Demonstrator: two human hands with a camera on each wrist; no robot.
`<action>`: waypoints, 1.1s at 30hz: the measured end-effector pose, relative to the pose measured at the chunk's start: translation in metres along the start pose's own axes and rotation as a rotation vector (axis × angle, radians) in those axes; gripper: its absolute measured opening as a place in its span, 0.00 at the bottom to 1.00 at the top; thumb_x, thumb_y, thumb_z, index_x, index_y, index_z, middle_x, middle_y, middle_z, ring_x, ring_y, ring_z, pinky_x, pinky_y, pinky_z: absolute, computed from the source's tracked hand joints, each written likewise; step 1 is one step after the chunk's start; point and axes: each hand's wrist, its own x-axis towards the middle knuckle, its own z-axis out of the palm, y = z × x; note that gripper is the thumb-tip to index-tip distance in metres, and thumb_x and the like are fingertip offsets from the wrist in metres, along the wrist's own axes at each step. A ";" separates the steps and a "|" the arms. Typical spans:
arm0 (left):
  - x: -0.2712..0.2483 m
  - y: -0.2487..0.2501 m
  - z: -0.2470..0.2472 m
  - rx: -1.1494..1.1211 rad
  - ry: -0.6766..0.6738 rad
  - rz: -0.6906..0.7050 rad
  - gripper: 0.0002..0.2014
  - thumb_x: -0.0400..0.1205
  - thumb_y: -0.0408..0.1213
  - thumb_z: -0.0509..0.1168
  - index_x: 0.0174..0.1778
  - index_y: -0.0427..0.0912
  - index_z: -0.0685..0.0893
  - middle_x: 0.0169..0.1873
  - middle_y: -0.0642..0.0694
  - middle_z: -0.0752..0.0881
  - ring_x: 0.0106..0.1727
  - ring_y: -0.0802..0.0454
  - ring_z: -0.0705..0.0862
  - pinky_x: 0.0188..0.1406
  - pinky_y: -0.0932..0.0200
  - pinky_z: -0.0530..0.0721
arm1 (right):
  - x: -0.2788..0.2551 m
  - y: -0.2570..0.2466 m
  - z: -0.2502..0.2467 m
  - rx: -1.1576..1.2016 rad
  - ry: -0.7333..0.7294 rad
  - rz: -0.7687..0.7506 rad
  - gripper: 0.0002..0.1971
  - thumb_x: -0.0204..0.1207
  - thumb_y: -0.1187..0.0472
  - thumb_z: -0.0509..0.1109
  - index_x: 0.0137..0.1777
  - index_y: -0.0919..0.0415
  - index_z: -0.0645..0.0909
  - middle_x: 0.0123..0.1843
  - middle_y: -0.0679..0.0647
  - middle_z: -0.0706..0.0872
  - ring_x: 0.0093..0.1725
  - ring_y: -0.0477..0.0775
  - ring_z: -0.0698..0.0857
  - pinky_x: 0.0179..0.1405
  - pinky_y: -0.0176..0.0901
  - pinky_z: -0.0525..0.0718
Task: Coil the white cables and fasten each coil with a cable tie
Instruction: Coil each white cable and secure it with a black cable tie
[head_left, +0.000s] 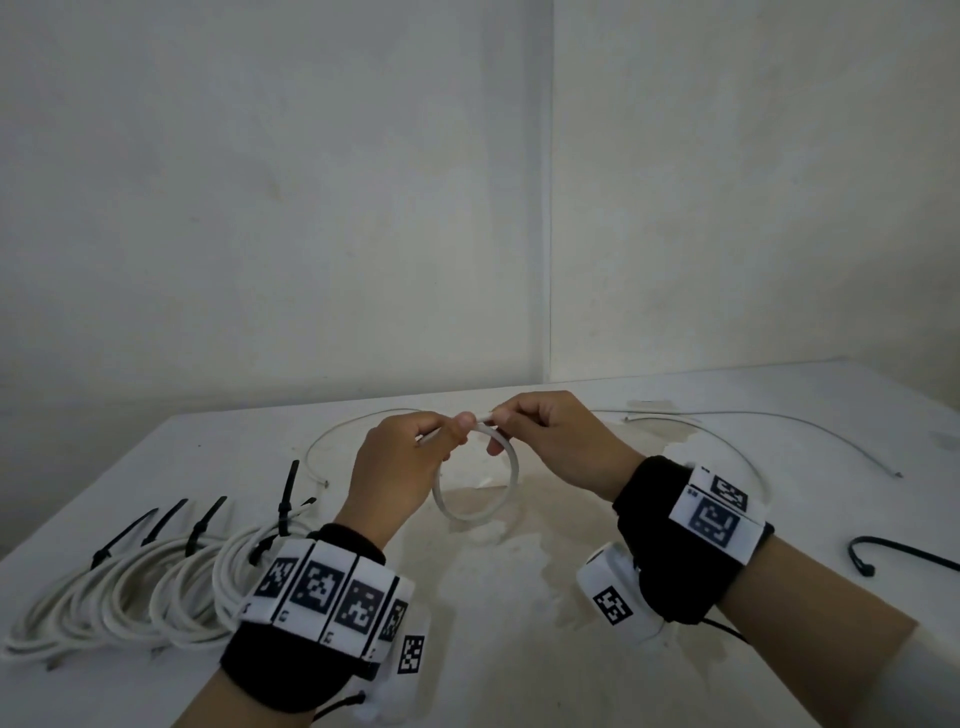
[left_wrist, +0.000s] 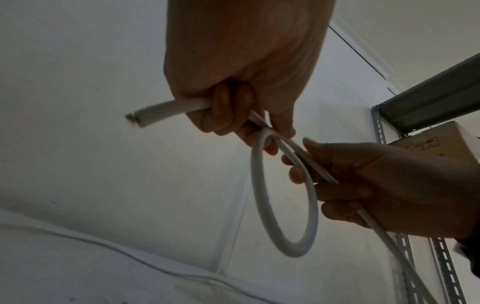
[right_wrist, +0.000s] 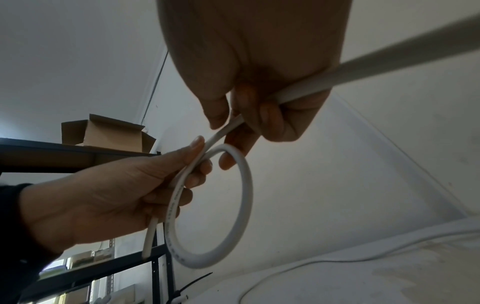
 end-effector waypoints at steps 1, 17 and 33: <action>0.000 -0.001 0.000 0.010 0.002 0.004 0.14 0.79 0.50 0.64 0.27 0.56 0.82 0.25 0.56 0.81 0.31 0.61 0.79 0.34 0.64 0.72 | 0.000 0.000 0.001 -0.009 -0.003 0.003 0.15 0.82 0.60 0.61 0.43 0.67 0.86 0.42 0.59 0.90 0.52 0.59 0.86 0.62 0.51 0.78; 0.000 -0.005 -0.020 -0.189 -0.161 -0.296 0.15 0.84 0.36 0.56 0.43 0.38 0.88 0.34 0.43 0.86 0.34 0.52 0.84 0.35 0.65 0.84 | 0.002 0.008 -0.003 -0.084 0.103 0.019 0.12 0.79 0.65 0.65 0.35 0.52 0.80 0.32 0.45 0.86 0.42 0.52 0.82 0.47 0.44 0.80; -0.010 0.003 0.008 -0.543 -0.251 -0.345 0.09 0.81 0.39 0.62 0.46 0.36 0.80 0.26 0.47 0.79 0.24 0.59 0.81 0.29 0.64 0.85 | -0.005 0.009 -0.003 -0.038 0.207 0.002 0.12 0.78 0.65 0.65 0.33 0.52 0.79 0.30 0.47 0.86 0.35 0.47 0.83 0.42 0.36 0.80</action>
